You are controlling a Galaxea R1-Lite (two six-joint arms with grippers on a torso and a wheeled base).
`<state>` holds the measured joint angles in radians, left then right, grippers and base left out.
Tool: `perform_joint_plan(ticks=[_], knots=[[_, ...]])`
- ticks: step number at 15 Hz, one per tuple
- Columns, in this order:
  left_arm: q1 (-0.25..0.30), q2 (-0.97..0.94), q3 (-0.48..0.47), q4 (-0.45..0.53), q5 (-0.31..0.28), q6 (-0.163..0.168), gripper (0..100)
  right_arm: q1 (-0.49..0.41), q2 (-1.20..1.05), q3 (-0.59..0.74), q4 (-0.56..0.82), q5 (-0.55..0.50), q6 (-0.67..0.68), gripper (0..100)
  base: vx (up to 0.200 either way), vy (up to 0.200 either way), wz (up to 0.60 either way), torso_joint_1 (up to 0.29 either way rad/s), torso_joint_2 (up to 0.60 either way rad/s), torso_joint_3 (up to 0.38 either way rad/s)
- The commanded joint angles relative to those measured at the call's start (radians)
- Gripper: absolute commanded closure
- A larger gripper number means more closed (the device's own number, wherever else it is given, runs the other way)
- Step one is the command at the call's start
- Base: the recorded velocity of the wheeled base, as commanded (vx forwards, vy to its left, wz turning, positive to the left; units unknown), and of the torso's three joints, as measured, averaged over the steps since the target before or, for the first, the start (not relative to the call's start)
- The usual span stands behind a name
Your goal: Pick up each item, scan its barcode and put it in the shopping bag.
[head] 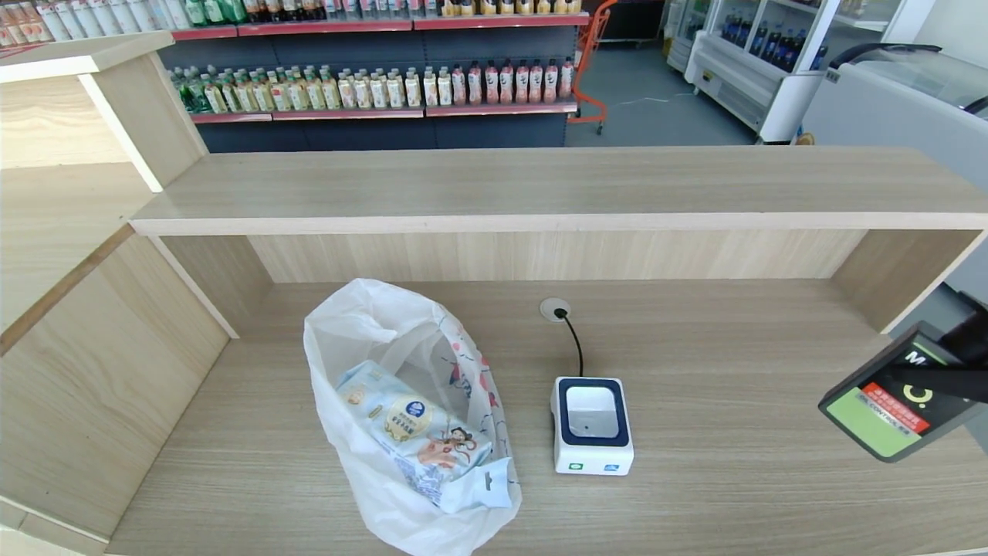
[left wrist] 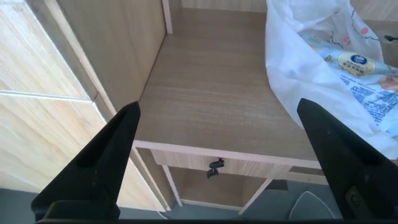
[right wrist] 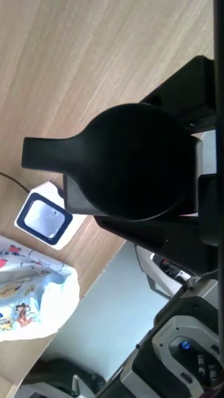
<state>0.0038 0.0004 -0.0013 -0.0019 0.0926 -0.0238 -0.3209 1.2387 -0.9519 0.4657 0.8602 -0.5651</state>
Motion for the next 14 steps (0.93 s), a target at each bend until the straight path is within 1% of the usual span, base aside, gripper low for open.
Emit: perform_joint_plan(ticks=[1,3,4,6,8,9,10,13,14], knots=[[-0.001,0.000,0.000,0.000,-0.001,-0.001,0,0.005,0.004,-0.010,0.002,0.002,0.002,100,0.000,0.000,0.60,0.002,0.00,-0.002],[-0.001,0.000,0.000,0.000,0.001,-0.001,0,0.009,0.005,-0.005,0.005,0.011,0.024,100,0.000,0.000,0.60,0.012,0.00,-0.002],[-0.001,0.000,0.000,0.000,0.001,-0.001,0,0.014,0.008,0.009,0.010,0.034,0.070,100,0.000,0.000,0.60,-0.002,-0.01,0.002],[-0.001,0.000,0.000,0.000,0.001,-0.001,0,0.023,0.027,0.038,0.010,0.049,0.094,100,0.000,0.000,0.00,0.000,0.00,0.000],[-0.001,0.000,0.000,0.000,0.001,-0.001,0,0.011,0.030,0.071,-0.006,0.053,0.076,100,0.000,0.000,0.00,0.000,0.00,0.000],[-0.001,0.000,0.000,0.000,0.001,-0.001,0,-0.018,0.038,0.096,-0.019,0.057,0.053,100,0.000,0.000,0.00,0.000,0.00,0.000],[-0.001,0.000,0.000,0.000,0.001,-0.001,0,-0.024,0.050,0.108,-0.018,0.057,0.057,100,0.000,0.000,0.00,0.000,0.00,0.000],[-0.001,0.000,0.000,0.000,0.001,-0.001,0,-0.060,0.094,0.110,-0.021,0.068,0.071,100,0.000,0.000,0.00,0.000,0.00,0.000],[-0.001,0.000,0.000,0.000,0.001,-0.001,0,-0.076,0.104,0.104,-0.019,0.094,0.088,100,0.000,0.000,0.00,0.000,0.00,0.000]])
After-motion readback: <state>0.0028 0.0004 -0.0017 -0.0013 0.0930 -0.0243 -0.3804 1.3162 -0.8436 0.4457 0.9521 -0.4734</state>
